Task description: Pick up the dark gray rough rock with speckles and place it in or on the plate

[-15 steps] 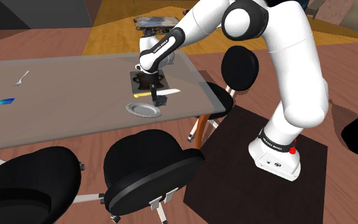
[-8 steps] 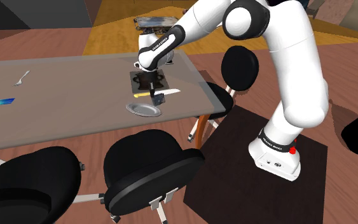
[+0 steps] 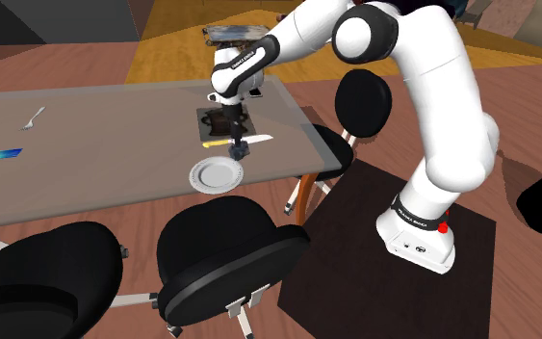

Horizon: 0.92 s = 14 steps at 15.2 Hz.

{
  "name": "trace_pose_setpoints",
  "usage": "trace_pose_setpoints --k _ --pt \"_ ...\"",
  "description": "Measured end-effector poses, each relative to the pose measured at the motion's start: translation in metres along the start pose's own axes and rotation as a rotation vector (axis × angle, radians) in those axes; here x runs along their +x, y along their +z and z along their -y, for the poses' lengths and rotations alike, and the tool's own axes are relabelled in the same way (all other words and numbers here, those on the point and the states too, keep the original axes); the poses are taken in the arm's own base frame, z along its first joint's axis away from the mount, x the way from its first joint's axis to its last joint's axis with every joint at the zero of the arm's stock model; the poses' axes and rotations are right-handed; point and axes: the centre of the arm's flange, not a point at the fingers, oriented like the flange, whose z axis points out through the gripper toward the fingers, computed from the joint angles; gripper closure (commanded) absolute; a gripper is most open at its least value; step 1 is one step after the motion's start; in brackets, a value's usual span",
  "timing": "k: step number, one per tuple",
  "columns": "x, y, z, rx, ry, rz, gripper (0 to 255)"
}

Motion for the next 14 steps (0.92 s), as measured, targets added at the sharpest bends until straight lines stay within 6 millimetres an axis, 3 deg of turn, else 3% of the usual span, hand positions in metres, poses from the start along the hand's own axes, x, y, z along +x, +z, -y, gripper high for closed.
trace_pose_setpoints --k 4,9,14 --pt "-0.015 0.013 -0.019 0.093 -0.069 0.016 0" --pt "-0.016 0.039 -0.016 0.100 -0.075 0.017 0" --pt "-0.016 0.042 -0.016 0.100 -0.076 0.017 0"
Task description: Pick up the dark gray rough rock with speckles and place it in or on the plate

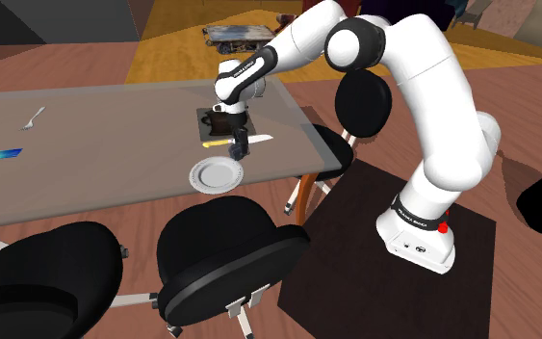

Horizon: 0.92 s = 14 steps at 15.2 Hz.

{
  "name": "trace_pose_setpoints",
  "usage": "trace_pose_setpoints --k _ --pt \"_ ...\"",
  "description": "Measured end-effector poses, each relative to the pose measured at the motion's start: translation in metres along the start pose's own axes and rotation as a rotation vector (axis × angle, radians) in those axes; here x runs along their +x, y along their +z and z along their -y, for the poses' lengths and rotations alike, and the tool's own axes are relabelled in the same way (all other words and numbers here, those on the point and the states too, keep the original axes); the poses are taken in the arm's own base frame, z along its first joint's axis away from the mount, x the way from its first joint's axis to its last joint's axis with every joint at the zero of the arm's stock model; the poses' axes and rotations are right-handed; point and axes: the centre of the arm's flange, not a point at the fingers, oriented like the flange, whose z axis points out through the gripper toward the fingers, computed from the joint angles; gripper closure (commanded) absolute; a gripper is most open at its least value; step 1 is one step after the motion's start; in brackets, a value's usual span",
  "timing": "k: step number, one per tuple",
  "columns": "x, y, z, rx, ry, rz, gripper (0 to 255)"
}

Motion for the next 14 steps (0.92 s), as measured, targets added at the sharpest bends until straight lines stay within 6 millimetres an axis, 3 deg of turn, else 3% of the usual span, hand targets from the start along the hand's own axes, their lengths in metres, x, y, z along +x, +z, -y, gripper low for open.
trace_pose_setpoints --k 1,2,14 --pt "0.0000 0.0000 0.0000 0.000 0.000 0.000 0" --pt "0.0000 0.0000 0.0000 0.000 0.000 0.000 255" --pt "-0.0007 -0.0063 0.0023 0.000 0.000 0.000 255"
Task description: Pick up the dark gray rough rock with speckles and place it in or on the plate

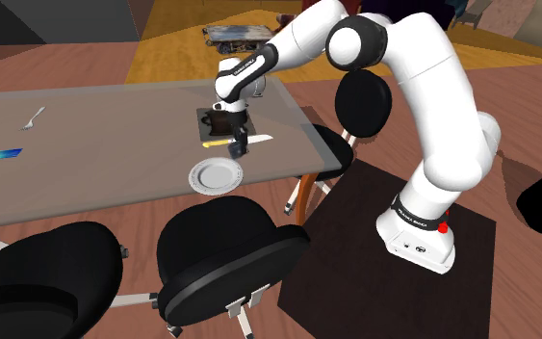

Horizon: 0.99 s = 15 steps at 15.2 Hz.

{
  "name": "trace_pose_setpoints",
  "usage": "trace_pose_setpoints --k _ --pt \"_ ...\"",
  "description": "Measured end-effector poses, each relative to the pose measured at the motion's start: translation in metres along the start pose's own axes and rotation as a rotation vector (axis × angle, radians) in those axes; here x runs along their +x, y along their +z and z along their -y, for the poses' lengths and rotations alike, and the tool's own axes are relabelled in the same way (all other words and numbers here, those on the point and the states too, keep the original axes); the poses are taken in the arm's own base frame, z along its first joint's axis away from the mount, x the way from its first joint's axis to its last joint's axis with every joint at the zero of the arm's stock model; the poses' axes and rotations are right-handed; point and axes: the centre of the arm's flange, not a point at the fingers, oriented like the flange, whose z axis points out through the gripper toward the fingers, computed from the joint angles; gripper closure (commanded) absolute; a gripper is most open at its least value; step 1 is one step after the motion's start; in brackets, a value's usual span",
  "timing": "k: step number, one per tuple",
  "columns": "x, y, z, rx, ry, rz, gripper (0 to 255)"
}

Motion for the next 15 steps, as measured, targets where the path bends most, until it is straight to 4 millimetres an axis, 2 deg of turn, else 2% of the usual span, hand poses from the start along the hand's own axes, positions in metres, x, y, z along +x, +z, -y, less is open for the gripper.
trace_pose_setpoints --k 15 --pt "0.001 -0.072 0.023 0.000 0.000 0.000 255"
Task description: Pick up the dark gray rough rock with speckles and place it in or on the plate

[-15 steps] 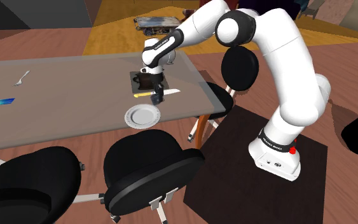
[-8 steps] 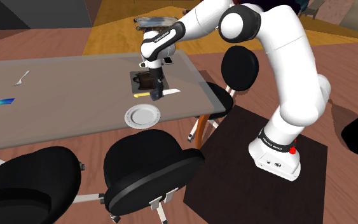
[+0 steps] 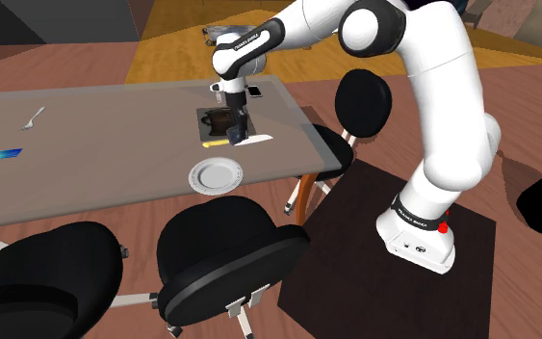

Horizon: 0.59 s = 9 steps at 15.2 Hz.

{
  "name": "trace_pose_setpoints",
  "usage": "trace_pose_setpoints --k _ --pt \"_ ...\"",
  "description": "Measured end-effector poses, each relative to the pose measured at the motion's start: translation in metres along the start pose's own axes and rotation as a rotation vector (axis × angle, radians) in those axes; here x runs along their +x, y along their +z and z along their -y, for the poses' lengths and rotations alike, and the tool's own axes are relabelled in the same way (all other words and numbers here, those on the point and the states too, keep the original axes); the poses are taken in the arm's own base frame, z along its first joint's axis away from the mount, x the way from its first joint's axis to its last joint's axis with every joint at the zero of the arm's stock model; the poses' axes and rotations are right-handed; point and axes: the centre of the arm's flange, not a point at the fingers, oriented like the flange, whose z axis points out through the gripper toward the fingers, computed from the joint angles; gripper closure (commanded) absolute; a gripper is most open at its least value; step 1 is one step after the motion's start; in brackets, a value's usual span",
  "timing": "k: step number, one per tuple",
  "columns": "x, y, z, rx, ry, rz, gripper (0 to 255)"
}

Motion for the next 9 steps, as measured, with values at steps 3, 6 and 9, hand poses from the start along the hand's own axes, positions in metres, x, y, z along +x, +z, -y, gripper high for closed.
trace_pose_setpoints --k 3,6,9 --pt "0.000 -0.016 0.005 0.000 0.000 0.000 255" --pt "0.000 -0.031 0.010 0.000 0.000 0.000 255" --pt "0.000 -0.045 0.015 0.000 0.000 0.000 255"
